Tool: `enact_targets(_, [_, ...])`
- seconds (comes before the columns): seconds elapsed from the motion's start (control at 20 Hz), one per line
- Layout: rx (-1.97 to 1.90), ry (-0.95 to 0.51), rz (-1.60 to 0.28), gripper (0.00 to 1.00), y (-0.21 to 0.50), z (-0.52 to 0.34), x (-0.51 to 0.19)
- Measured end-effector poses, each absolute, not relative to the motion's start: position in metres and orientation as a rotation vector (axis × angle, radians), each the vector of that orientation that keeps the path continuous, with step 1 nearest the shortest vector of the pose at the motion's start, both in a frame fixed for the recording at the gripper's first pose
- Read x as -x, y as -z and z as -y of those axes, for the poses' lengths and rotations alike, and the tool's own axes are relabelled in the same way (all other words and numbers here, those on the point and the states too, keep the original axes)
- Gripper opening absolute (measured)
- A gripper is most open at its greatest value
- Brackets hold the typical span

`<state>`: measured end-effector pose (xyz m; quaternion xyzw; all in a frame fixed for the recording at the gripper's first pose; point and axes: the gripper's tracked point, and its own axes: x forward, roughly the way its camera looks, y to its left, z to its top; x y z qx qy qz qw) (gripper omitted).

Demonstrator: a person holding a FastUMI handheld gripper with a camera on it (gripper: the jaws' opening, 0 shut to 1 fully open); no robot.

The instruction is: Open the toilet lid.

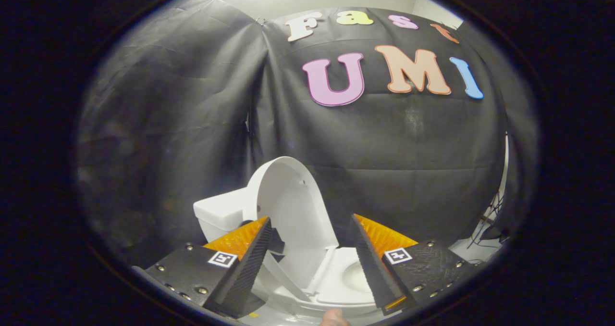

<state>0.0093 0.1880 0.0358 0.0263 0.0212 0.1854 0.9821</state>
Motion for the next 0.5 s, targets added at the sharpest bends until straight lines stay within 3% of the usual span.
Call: enact_targets(0.5, [-0.041,-0.332,-0.054,0.96,-0.032,-0.13,0.0])
